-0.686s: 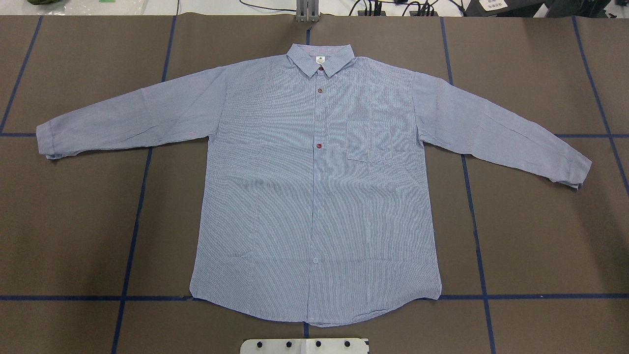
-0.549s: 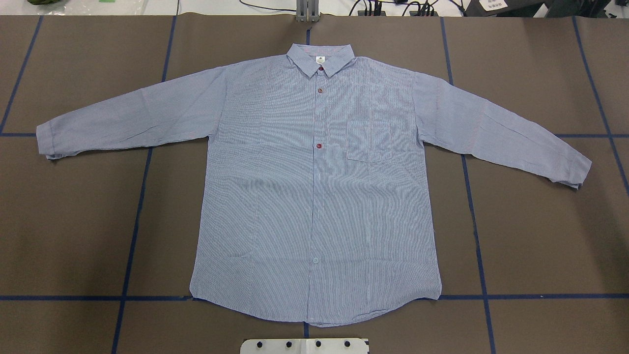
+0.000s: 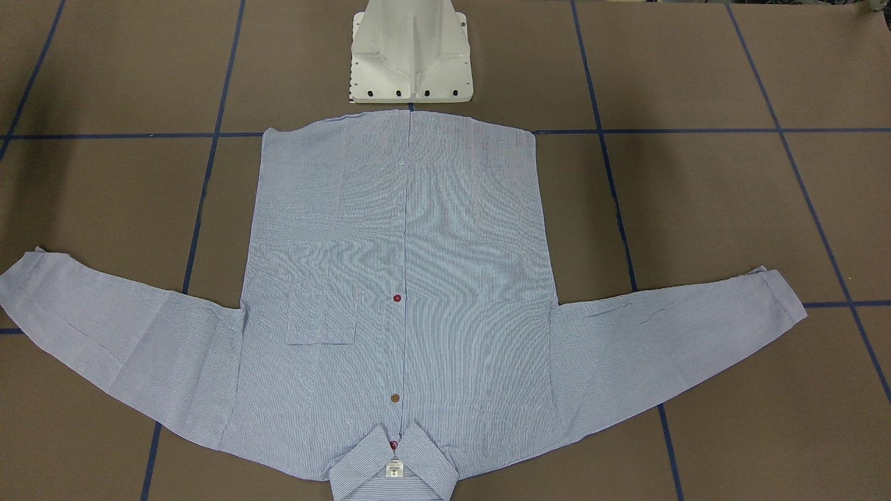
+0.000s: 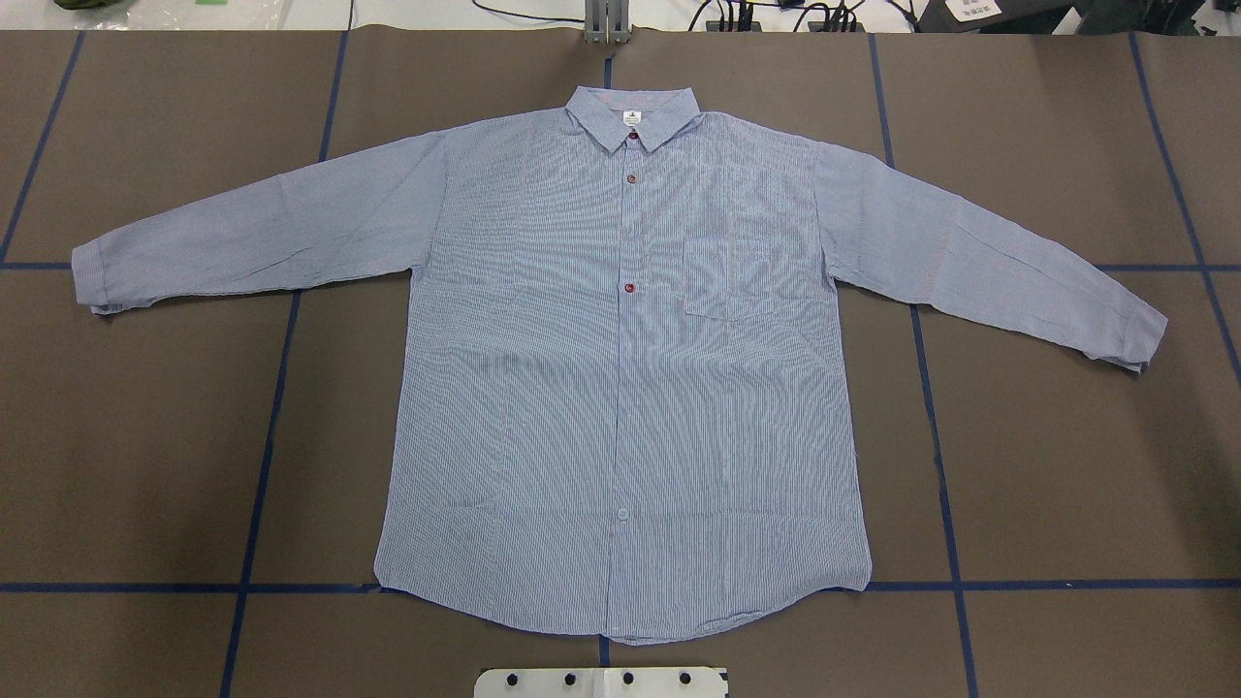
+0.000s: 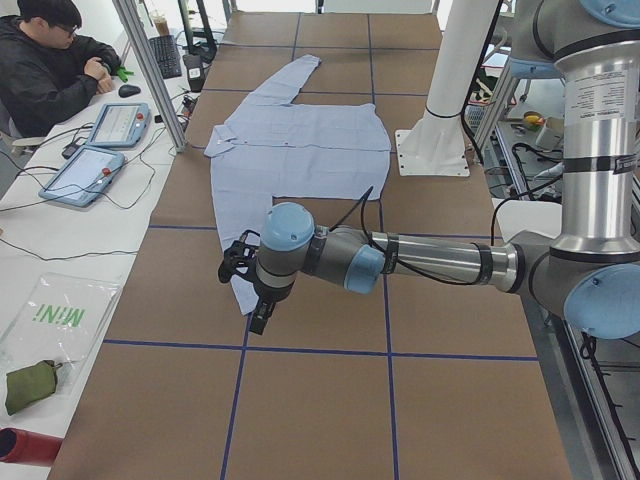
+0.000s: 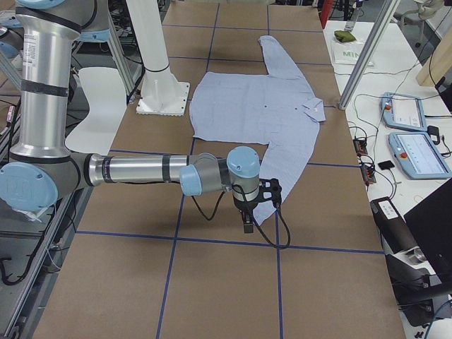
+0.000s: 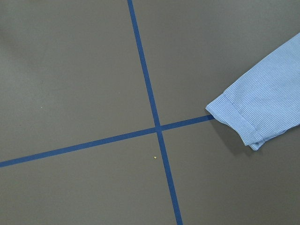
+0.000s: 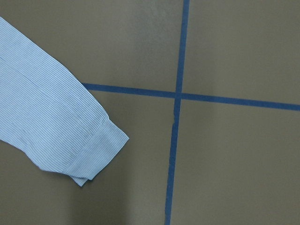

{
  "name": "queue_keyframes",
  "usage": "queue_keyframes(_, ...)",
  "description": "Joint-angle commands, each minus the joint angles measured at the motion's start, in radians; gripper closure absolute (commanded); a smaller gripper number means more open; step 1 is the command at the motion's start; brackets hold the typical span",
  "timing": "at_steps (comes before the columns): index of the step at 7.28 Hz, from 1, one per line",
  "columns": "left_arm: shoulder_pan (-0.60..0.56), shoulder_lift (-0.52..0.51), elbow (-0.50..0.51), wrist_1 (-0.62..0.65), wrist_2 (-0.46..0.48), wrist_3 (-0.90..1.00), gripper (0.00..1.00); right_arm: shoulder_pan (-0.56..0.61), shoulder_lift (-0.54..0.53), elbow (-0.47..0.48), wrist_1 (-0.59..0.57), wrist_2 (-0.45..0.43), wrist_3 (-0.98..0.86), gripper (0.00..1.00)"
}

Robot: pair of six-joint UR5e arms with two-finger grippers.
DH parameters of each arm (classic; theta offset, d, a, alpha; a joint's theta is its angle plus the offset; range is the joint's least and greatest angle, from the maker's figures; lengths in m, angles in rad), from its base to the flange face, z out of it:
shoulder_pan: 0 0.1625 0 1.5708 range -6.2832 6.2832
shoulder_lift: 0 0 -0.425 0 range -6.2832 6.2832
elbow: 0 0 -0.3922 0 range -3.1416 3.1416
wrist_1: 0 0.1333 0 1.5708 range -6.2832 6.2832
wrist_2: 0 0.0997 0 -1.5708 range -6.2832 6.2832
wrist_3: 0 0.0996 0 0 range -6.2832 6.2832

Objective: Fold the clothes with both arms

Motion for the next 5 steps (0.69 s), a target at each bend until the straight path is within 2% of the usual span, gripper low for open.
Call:
queue_keyframes(1,-0.007,0.008,-0.006,-0.179,0.0,0.008,0.01,0.0,0.007,-0.011,0.186,-0.002,0.012,0.0)
queue_keyframes(2,-0.035,0.032,0.008,-0.323,0.0,0.003,0.01,0.0,0.009,-0.021,0.19,0.003,0.023,0.0)
queue_keyframes(3,-0.032,-0.015,0.098,-0.4,0.0,-0.007,0.01,0.0,0.017,-0.04,0.196,0.007,0.037,0.0)
queue_keyframes(4,-0.033,-0.137,0.211,-0.398,-0.029,-0.005,0.01,-0.002,0.024,-0.06,0.197,0.019,0.053,0.0)
queue_keyframes(5,-0.03,-0.159,0.268,-0.404,-0.063,-0.006,0.01,-0.003,0.04,-0.058,0.219,0.024,0.116,0.0)
